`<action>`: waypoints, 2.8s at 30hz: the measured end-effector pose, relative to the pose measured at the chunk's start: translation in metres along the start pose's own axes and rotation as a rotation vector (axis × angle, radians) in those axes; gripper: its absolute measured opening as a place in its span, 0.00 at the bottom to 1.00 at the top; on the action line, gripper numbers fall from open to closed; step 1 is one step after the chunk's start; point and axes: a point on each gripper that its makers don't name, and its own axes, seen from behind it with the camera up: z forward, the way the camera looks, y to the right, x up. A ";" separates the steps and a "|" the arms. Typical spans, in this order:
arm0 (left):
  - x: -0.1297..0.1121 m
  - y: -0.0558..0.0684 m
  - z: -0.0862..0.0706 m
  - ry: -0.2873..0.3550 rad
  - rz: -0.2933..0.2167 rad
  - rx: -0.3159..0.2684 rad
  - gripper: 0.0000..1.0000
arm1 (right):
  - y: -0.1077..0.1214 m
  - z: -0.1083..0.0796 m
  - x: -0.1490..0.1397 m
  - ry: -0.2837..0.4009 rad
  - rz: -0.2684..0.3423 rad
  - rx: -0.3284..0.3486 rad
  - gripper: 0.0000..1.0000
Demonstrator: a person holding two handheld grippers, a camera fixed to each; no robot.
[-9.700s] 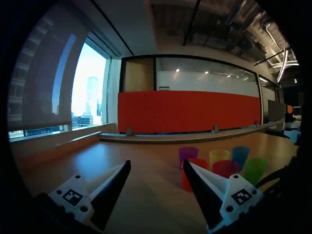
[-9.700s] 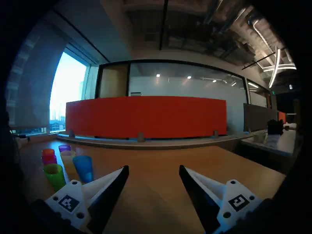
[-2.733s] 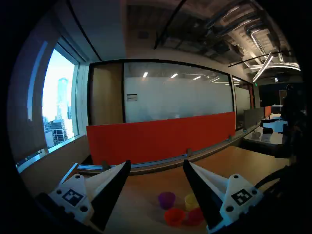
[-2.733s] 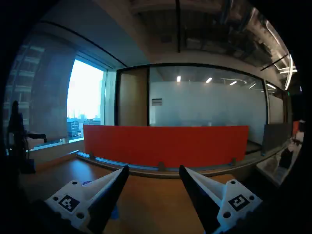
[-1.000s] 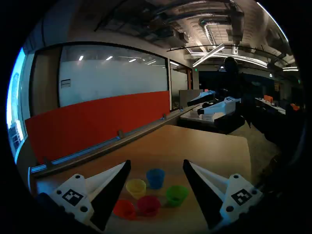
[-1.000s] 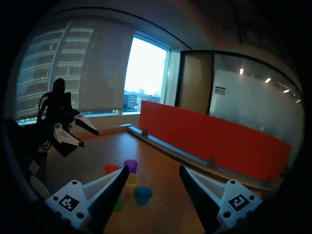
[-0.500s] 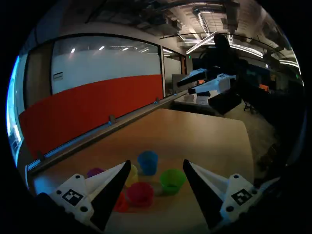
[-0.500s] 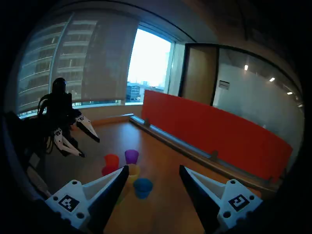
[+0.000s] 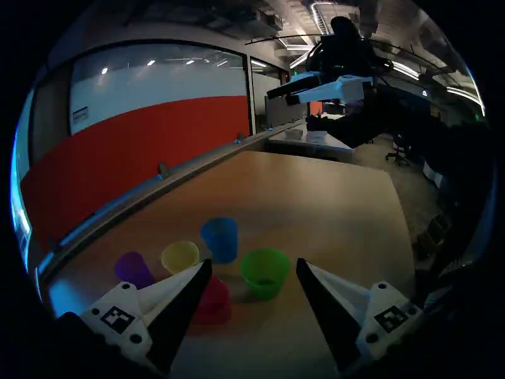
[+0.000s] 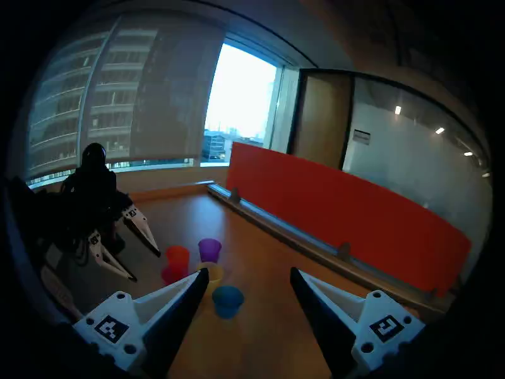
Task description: Pour water
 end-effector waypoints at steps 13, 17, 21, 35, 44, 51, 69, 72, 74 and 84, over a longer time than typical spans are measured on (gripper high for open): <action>-0.039 0.015 0.033 -0.079 -0.014 -0.022 1.00 | 0.006 -0.002 -0.010 -0.009 -0.002 -0.013 1.00; -0.045 0.017 0.041 -0.092 -0.015 -0.020 1.00 | 0.008 -0.001 -0.011 -0.008 0.001 -0.014 1.00; -0.049 0.016 0.046 -0.103 -0.014 -0.014 1.00 | 0.009 0.000 -0.012 -0.008 -0.001 -0.020 1.00; -0.054 0.018 0.068 -0.124 -0.013 -0.016 1.00 | 0.013 -0.006 -0.016 -0.006 -0.007 -0.033 1.00; -0.057 0.018 0.082 -0.135 -0.010 -0.018 1.00 | 0.015 -0.006 -0.016 -0.009 -0.007 -0.040 1.00; -0.059 0.019 0.091 -0.142 -0.006 -0.023 1.00 | 0.016 -0.006 -0.016 -0.012 -0.007 -0.045 1.00; -0.060 0.020 0.102 -0.153 0.003 -0.029 0.98 | 0.019 -0.010 -0.018 -0.011 -0.009 -0.057 1.00; -0.060 0.019 0.103 -0.155 0.006 -0.025 0.90 | 0.019 -0.011 -0.018 -0.011 -0.008 -0.057 1.00; -0.060 0.019 0.103 -0.154 0.008 -0.023 0.89 | 0.019 -0.012 -0.018 -0.010 -0.008 -0.058 1.00; -0.050 0.023 0.095 -0.133 0.023 -0.027 0.89 | 0.018 -0.012 -0.017 -0.006 -0.010 -0.056 1.00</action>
